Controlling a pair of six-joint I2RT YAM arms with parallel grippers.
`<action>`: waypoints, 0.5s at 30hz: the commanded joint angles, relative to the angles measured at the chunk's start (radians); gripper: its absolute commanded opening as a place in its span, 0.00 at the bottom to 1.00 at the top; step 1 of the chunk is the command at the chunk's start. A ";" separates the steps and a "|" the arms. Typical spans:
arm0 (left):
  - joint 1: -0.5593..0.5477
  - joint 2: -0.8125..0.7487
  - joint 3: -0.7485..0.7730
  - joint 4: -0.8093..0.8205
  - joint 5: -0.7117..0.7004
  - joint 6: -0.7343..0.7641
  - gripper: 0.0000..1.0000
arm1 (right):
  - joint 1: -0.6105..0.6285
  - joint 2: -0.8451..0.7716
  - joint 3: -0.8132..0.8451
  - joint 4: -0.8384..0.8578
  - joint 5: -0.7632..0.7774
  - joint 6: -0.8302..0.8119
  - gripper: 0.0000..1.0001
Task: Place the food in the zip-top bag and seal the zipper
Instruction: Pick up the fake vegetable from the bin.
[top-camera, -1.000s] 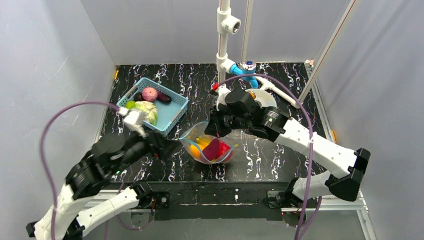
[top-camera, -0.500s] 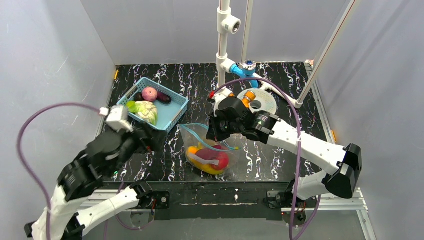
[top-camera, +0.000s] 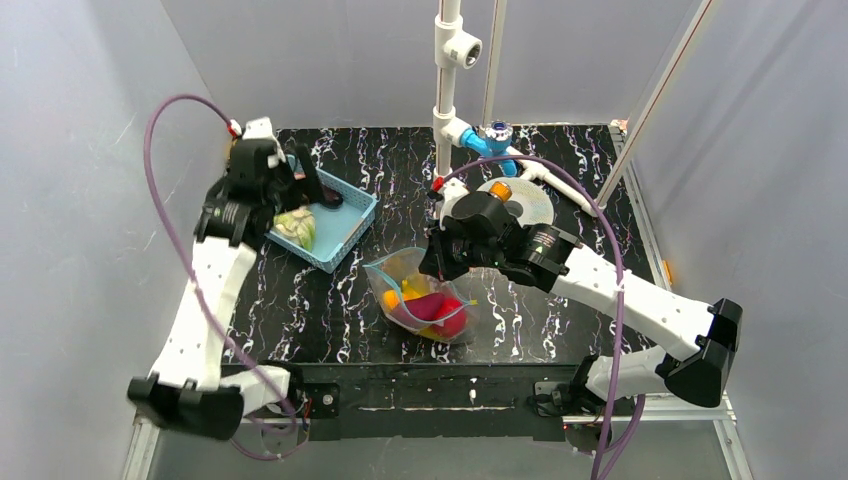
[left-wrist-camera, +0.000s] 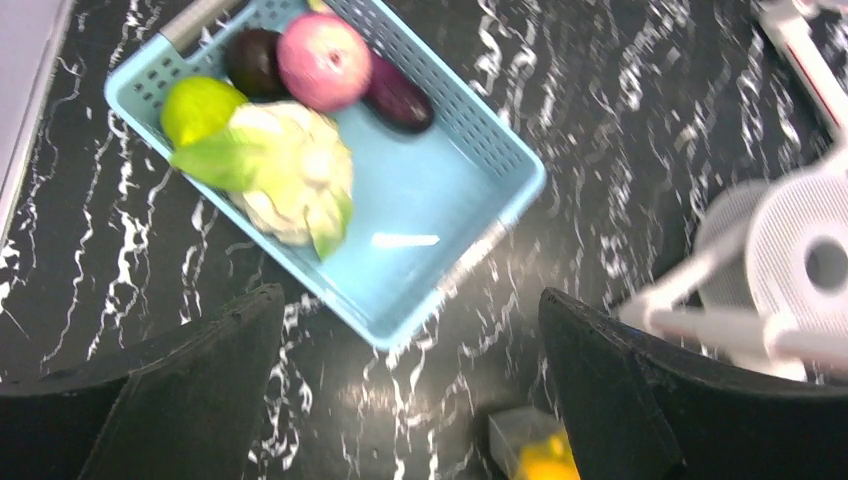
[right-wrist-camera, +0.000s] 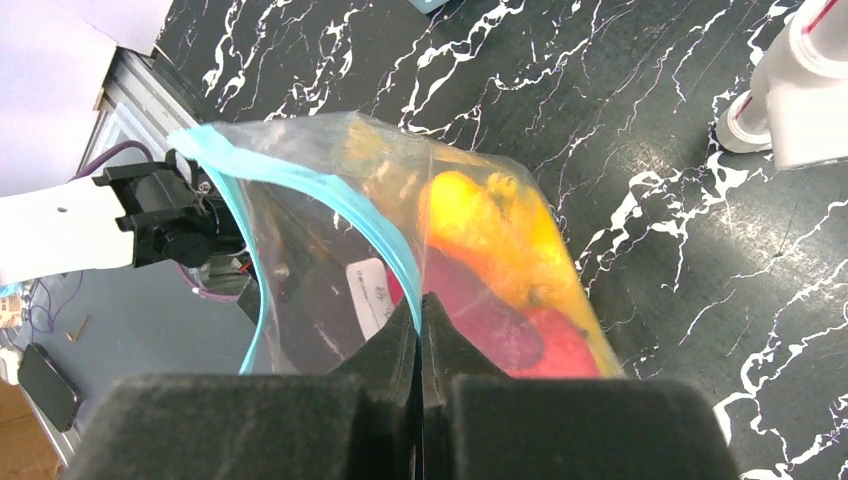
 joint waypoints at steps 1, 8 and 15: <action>0.153 0.202 0.100 0.094 0.132 0.025 0.98 | 0.000 -0.028 0.003 0.028 0.003 -0.003 0.01; 0.256 0.502 0.172 0.234 0.158 0.048 0.98 | 0.000 -0.027 0.016 -0.007 -0.002 -0.001 0.01; 0.370 0.776 0.326 0.188 0.276 0.052 0.98 | 0.002 -0.008 0.037 -0.039 -0.002 0.012 0.01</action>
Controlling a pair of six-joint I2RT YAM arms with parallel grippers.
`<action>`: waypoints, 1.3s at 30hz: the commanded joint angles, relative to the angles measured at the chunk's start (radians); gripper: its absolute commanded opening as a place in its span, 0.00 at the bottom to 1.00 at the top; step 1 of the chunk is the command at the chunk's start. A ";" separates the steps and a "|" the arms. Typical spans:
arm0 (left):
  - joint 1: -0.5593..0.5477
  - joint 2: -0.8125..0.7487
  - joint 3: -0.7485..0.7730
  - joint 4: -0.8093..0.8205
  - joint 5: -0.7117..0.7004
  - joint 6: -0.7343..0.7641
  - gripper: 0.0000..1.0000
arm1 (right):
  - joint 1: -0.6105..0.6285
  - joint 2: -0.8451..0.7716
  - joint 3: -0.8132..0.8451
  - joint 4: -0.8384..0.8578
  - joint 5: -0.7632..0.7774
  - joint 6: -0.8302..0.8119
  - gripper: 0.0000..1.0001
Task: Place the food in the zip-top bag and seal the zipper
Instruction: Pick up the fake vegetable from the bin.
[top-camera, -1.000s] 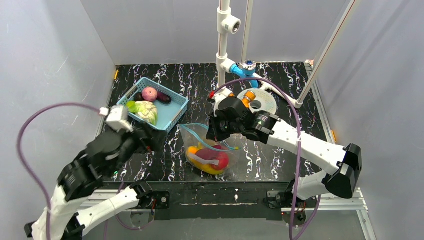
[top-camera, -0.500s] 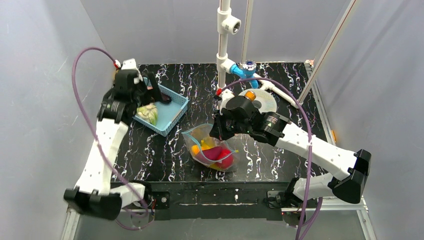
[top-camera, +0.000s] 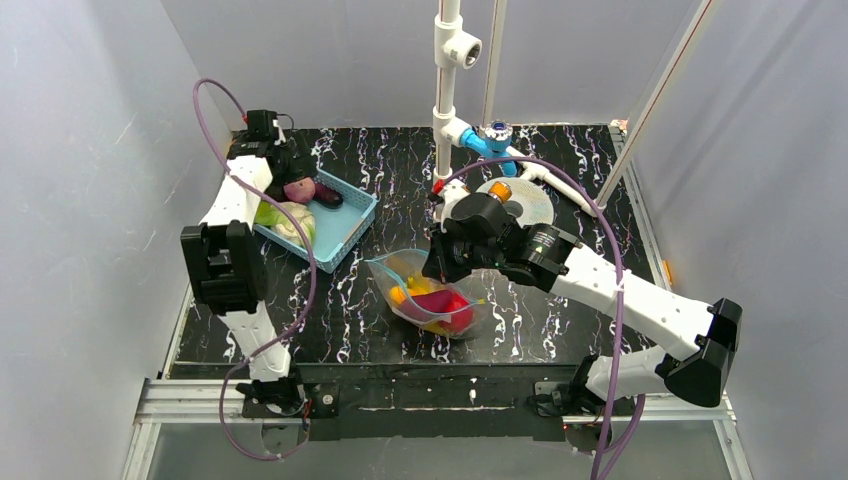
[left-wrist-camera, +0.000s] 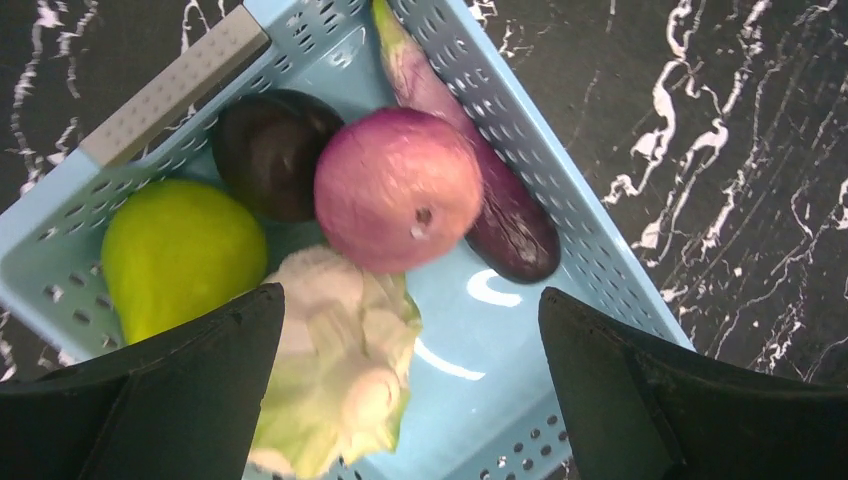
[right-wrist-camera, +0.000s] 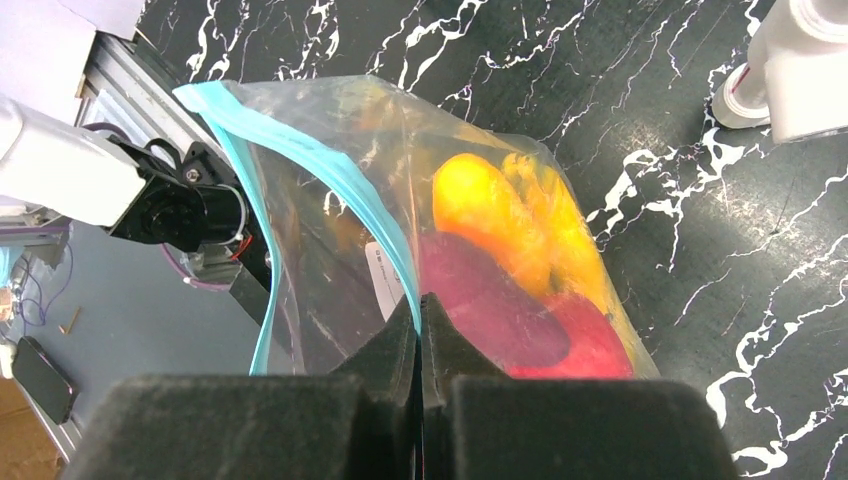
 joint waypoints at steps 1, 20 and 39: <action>0.081 0.071 0.088 -0.010 0.136 0.002 0.98 | 0.002 -0.004 0.038 0.000 -0.001 0.010 0.01; 0.082 0.152 0.021 0.085 0.223 0.022 0.76 | 0.020 0.018 0.058 -0.016 -0.015 0.040 0.01; 0.081 0.178 0.041 0.060 0.244 0.054 0.38 | 0.023 0.029 0.065 -0.013 -0.014 0.036 0.01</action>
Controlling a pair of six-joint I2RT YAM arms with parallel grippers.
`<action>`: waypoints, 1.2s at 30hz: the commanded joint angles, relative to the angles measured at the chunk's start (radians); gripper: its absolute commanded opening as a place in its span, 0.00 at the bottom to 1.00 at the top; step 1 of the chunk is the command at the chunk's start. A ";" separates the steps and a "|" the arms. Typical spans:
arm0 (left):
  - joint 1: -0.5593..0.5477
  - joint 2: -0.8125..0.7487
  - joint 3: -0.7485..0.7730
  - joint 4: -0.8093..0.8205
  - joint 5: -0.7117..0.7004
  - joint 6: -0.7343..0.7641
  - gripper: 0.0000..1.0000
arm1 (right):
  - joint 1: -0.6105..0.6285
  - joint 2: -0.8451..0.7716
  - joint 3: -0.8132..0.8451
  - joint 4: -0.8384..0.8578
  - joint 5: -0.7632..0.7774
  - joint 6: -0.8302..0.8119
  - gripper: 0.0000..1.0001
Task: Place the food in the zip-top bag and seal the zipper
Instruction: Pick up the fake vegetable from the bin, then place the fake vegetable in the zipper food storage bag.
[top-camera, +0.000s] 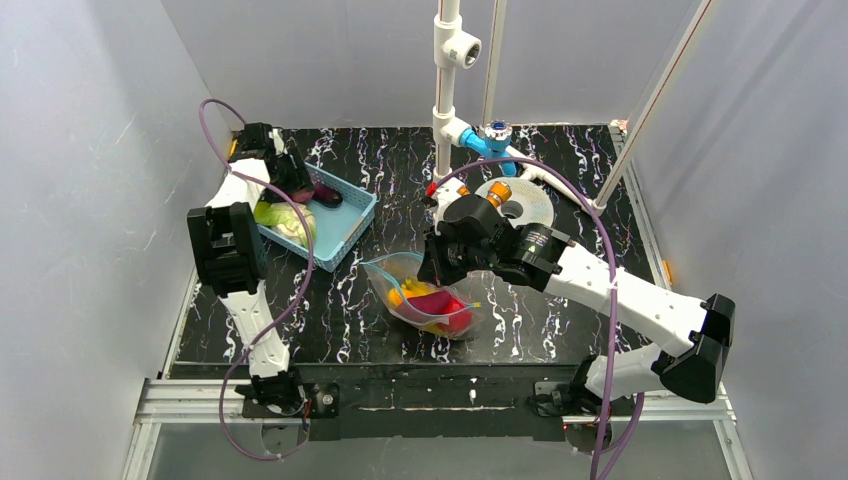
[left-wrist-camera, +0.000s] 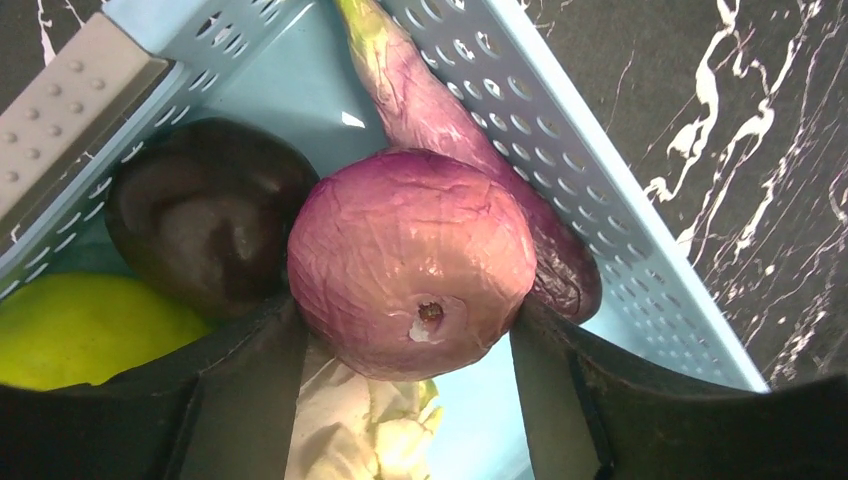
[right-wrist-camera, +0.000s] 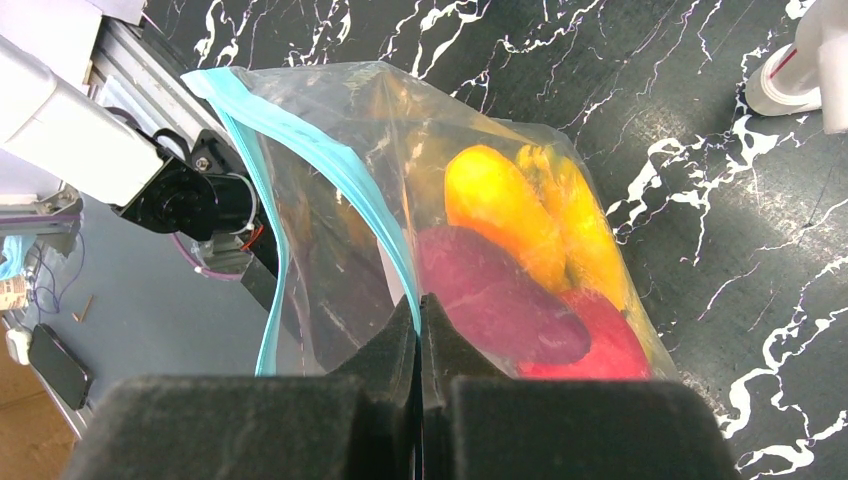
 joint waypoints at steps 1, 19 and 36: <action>0.000 -0.056 0.003 -0.022 0.011 0.019 0.34 | 0.003 0.000 0.040 0.010 -0.003 0.008 0.01; -0.106 -1.353 -0.659 0.033 0.873 -0.527 0.33 | 0.003 -0.020 -0.053 0.194 -0.005 0.005 0.01; -0.706 -1.384 -0.702 -0.001 0.460 -0.495 0.34 | 0.002 -0.027 -0.051 0.198 -0.003 0.003 0.01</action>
